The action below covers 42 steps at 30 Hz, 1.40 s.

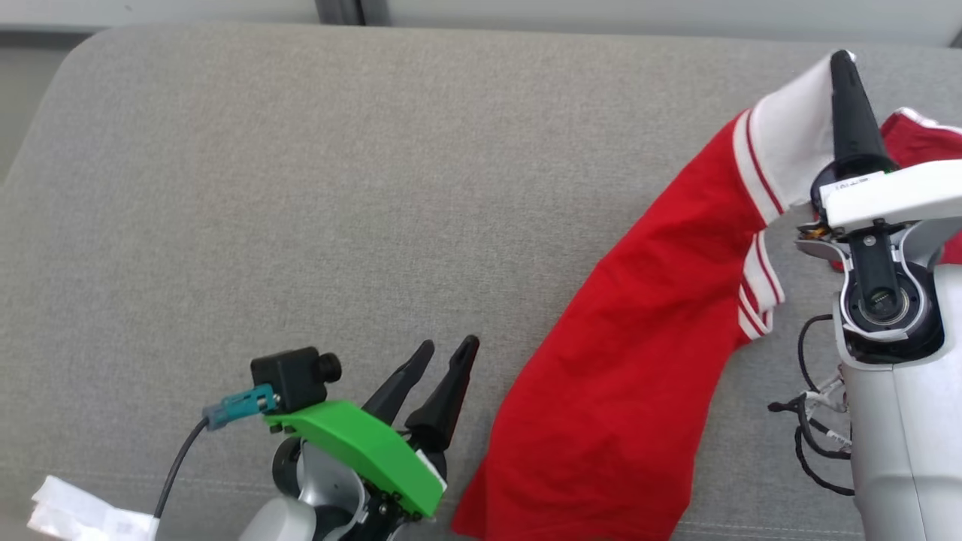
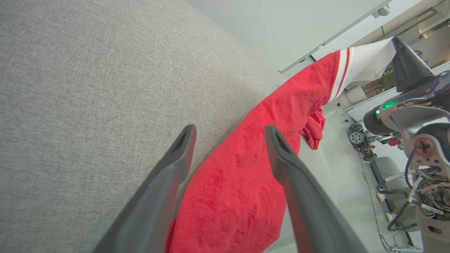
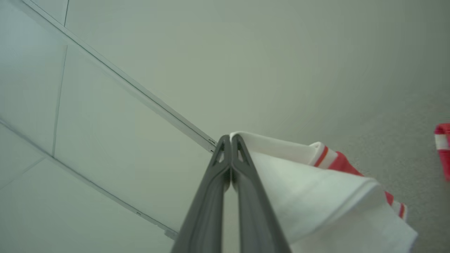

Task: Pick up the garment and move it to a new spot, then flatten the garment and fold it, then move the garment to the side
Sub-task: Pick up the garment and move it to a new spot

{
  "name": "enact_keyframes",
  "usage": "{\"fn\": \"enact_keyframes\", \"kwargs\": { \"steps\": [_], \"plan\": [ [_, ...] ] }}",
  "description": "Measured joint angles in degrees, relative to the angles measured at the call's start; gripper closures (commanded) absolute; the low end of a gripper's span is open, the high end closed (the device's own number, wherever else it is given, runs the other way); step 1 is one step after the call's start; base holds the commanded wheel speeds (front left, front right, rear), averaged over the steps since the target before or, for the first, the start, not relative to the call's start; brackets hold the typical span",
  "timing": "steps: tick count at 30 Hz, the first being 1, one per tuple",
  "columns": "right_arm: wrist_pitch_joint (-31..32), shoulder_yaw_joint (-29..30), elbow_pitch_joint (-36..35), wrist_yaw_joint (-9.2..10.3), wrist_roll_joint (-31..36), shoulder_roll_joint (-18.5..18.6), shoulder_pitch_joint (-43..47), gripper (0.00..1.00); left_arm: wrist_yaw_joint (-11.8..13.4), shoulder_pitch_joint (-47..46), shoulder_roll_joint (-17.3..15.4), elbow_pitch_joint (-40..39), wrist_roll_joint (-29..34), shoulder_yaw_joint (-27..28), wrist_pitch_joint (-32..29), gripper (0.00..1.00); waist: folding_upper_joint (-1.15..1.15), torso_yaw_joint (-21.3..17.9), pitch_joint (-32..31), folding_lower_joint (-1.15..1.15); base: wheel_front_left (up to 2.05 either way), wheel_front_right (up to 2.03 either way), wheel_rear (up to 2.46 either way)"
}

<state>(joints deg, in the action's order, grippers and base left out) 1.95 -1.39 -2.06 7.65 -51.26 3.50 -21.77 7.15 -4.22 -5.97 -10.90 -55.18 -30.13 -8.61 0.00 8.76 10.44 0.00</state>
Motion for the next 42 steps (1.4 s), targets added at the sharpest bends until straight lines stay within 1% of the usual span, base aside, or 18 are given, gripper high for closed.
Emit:
{"fn": "enact_keyframes", "kwargs": {
  "steps": [5,7,13,16,18,23,25,29,31,38,42],
  "plan": [
    [-0.98,3.74,7.40,-0.01,3.87,-0.05,-3.21,1.00,-0.11,-2.27,1.12,-0.01,-0.01,-2.83,-1.16,0.00,0.00,2.66,1.99,0.00,0.00,0.00,0.00],
    [-0.98,4.55,9.88,-0.01,5.66,0.00,-5.27,1.00,-0.81,-2.89,1.43,0.41,-0.04,-4.94,-2.01,0.00,0.00,3.83,2.68,0.00,0.00,0.00,0.00],
    [-0.92,6.08,13.94,-0.01,7.06,0.21,-9.68,1.00,-5.49,-4.36,1.93,3.16,-0.02,-14.06,-5.38,0.00,0.00,7.20,4.54,0.00,0.00,0.00,0.00],
    [-0.90,5.15,15.53,-0.01,7.05,0.10,-11.41,1.00,-6.88,-4.37,1.93,4.99,0.70,-16.33,-5.48,0.00,0.00,8.25,5.62,0.00,0.00,0.00,0.00],
    [-0.89,4.47,16.36,-0.01,7.05,0.02,-12.38,1.00,-7.75,-4.46,1.94,6.20,2.35,-17.89,-5.71,0.00,0.00,8.50,6.34,0.00,0.00,0.00,0.00],
    [-0.89,3.92,17.53,-0.01,7.03,0.00,-14.61,1.00,-8.72,-5.09,2.01,9.04,3.58,-19.86,-5.79,0.00,0.00,7.62,7.34,0.00,0.00,0.00,0.00],
    [-0.90,3.88,17.56,-0.01,6.89,0.02,-15.69,1.00,-8.73,-5.51,2.12,10.07,3.76,-20.00,-5.58,0.00,0.00,6.96,7.70,0.00,0.00,0.00,0.00],
    [-0.91,3.60,17.61,-0.01,6.31,0.01,-17.17,1.00,-8.73,-6.93,2.31,12.59,4.28,-19.58,-4.11,0.00,0.00,5.50,8.64,0.00,0.00,0.00,0.00],
    [-0.92,3.49,17.61,-0.01,5.92,0.01,-17.75,1.00,-8.73,-7.83,2.43,14.08,5.71,-19.18,-3.41,0.00,0.00,4.73,9.19,0.00,0.00,0.00,0.00],
    [-1.72,3.64,17.58,-0.01,3.44,0.02,-18.96,1.00,-8.80,-9.72,2.88,18.41,6.12,-18.94,-2.35,0.00,0.00,2.53,10.96,0.00,0.00,0.00,0.00],
    [-2.35,4.30,17.57,-0.01,2.60,0.02,-19.13,1.00,-9.76,-10.72,2.93,20.15,6.12,-18.94,-1.24,0.00,0.00,1.37,12.20,0.00,0.00,0.00,0.00]
  ]
}}
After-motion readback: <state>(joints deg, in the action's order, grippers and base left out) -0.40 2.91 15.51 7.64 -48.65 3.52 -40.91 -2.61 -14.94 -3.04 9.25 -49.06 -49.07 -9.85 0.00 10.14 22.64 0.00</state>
